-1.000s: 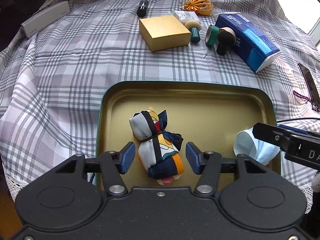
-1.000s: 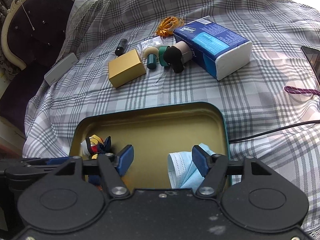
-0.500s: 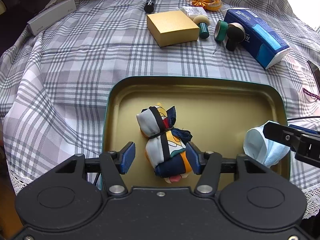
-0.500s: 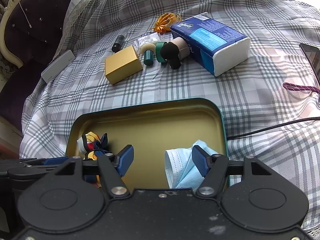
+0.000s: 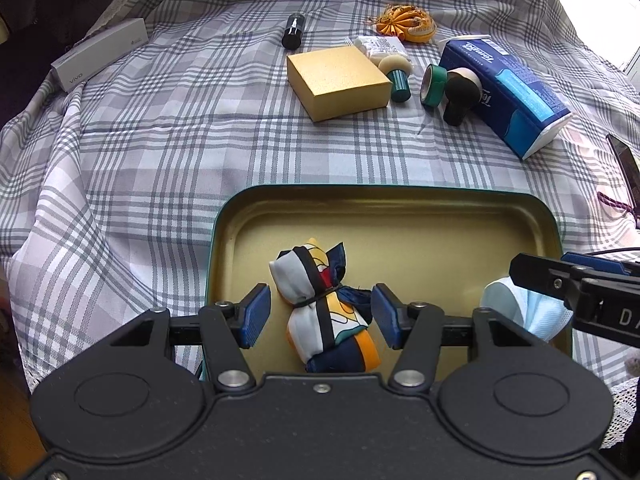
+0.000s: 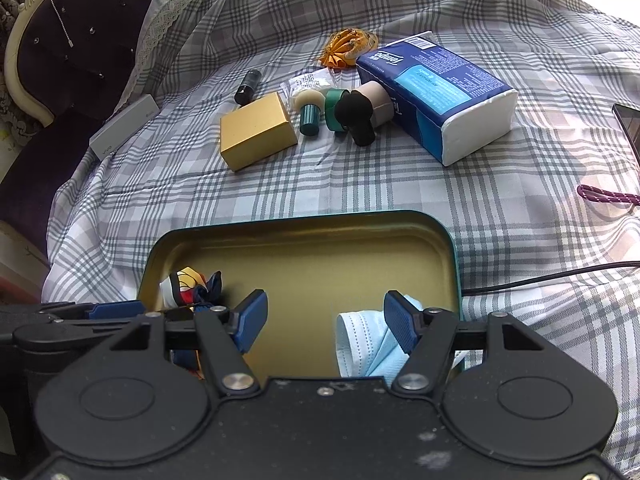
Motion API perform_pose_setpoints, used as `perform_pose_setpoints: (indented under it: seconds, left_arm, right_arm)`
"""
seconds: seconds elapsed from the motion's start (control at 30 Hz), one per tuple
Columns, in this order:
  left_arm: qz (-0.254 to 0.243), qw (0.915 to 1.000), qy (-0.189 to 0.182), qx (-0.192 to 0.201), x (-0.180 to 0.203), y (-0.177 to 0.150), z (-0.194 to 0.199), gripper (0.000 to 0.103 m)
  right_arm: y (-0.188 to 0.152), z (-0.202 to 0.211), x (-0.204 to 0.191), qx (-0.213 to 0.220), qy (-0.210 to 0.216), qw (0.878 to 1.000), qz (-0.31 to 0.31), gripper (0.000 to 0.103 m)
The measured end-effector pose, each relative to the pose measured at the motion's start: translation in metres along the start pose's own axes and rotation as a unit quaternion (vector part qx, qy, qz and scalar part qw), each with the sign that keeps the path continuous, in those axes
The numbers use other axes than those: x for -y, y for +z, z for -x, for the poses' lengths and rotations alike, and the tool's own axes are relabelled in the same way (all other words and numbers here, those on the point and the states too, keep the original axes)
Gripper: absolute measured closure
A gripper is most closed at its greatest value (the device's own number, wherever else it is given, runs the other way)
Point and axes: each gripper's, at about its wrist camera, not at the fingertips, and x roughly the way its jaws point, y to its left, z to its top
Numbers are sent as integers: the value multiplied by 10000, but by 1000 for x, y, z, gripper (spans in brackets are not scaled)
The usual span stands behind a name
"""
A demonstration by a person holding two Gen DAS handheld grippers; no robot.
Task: Organize soft objects
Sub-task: 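Reach the left tool to the black cylinder while the right tool grasps the white packet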
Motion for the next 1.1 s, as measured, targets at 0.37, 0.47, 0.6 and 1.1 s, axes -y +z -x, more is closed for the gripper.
perform_pose_setpoints:
  seconds: [0.37,0.47,0.6,1.1]
  left_arm:
    - [-126,9919,228,1240,0,34,35,47]
    - [-147,9863,192,1634,0,46,47,43]
    - [-62,9714,125,2369,-1,59,69,41]
    - [-21,9594,-97,2818,-3,136,65,28]
  right_arm:
    - [45,20,-6,806,-40,9967,98,27]
    - [58,32,-8,1255,-90,9920,50,20]
    - [76,48,-9,1866,-74,9824,76,10]
    - [163,66,-11,2658,-9,9636,275,6]
